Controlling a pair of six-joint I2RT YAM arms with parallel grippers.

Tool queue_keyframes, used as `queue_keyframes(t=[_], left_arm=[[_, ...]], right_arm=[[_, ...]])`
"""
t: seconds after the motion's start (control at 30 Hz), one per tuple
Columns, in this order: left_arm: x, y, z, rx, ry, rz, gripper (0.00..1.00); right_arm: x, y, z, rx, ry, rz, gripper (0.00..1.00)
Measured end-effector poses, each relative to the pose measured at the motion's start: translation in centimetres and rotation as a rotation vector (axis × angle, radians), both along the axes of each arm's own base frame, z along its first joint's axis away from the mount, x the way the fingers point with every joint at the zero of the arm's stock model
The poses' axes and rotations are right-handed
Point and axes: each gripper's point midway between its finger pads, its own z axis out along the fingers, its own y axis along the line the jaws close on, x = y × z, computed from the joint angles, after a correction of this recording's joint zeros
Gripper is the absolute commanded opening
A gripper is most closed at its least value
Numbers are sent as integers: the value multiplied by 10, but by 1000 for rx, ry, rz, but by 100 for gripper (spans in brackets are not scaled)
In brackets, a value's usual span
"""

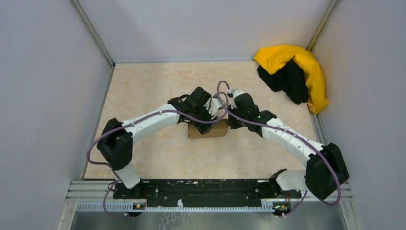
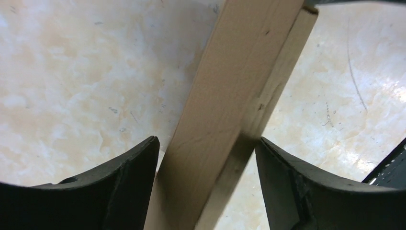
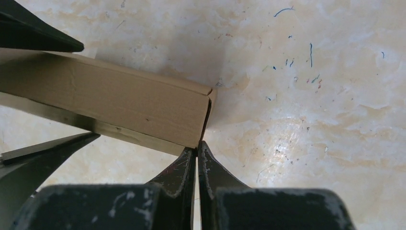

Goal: Fold the paper box

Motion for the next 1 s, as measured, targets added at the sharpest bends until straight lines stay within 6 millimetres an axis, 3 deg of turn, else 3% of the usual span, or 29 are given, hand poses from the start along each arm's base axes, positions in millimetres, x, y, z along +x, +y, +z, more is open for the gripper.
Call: queue_keyframes(t=[0.2, 0.53, 0.67, 0.77, 0.83, 0.9, 1.0], left_arm=[[9, -8, 30, -93, -73, 22, 80], [4, -3, 23, -104, -61, 49, 81], [7, 0, 58, -169, -132, 76, 82], [9, 9, 98, -232, -218, 121, 83], [10, 18, 124, -276, -273, 167, 77], [9, 28, 144, -311, -308, 226, 63], [5, 43, 158, -335, -312, 317, 56]], right_arm=[[0, 0, 0, 1, 0, 0, 0], [0, 0, 0, 1, 1, 0, 0], [0, 0, 0, 1, 1, 0, 0], [0, 0, 0, 1, 1, -1, 0], [0, 0, 0, 1, 2, -1, 0], [0, 0, 0, 1, 1, -1, 0], [0, 0, 0, 1, 1, -1, 0]])
